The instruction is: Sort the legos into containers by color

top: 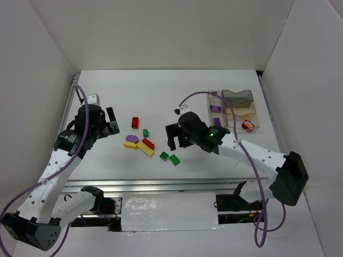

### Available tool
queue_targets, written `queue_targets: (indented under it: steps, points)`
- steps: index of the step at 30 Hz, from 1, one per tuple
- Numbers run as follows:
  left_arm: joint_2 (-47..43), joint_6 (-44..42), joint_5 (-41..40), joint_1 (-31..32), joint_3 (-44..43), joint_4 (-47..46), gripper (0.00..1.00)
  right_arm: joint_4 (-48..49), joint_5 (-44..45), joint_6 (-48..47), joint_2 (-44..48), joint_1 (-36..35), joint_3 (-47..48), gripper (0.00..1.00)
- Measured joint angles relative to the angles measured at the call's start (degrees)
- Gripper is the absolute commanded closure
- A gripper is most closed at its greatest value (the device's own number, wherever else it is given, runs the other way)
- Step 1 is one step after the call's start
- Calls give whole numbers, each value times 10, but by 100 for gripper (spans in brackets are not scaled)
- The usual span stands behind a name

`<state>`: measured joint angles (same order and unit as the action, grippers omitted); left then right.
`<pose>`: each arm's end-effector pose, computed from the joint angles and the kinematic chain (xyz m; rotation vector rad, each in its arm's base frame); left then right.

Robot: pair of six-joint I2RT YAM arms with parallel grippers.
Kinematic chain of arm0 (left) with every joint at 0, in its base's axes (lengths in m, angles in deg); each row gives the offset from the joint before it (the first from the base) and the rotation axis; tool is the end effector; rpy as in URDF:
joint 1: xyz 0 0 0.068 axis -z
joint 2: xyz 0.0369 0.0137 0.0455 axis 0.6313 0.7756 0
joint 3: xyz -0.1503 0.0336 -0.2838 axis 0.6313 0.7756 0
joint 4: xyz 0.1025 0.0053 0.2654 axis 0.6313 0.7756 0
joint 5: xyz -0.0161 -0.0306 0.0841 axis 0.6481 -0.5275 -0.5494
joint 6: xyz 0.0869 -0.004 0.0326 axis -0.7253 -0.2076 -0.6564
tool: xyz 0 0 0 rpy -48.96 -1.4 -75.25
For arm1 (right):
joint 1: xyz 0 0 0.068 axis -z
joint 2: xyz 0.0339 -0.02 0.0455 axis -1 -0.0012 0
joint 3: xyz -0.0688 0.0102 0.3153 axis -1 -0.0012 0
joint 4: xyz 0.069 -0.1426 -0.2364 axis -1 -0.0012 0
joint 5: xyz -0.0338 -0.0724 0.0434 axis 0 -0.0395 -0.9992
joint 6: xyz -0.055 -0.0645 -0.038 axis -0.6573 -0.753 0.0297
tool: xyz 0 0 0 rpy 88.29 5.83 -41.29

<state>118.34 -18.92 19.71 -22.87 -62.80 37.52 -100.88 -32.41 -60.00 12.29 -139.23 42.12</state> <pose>0.2195 -0.0364 0.3659 -0.4292 2.1270 -0.1018 0.2252 0.2422 0.2886 -0.4718 2.3273 0.4419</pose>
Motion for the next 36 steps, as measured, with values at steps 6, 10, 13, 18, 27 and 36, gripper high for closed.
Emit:
queue_targets:
  steps: [6, 10, 13, 18, 27, 36]
  points:
    - [-44, -10, -24, -1, 35, -10, 0, -6, -67, -44, -25, -6, -16, 14]
    - [-45, -11, -23, -1, 42, -9, 0, -8, -88, -66, -77, -17, -30, 15]
    - [-43, -12, -22, -1, 42, -10, 0, -4, -95, -79, -115, -19, -30, 16]
    - [-42, -13, -19, -1, 42, -11, 0, 11, -96, -91, -178, -23, -29, 28]
    - [-42, -23, -5, -1, 43, -18, 0, 23, -62, -97, -224, -30, -14, 76]
    - [-45, -28, 4, -3, 43, -21, 0, -8, -1, -66, -168, -14, -14, 100]
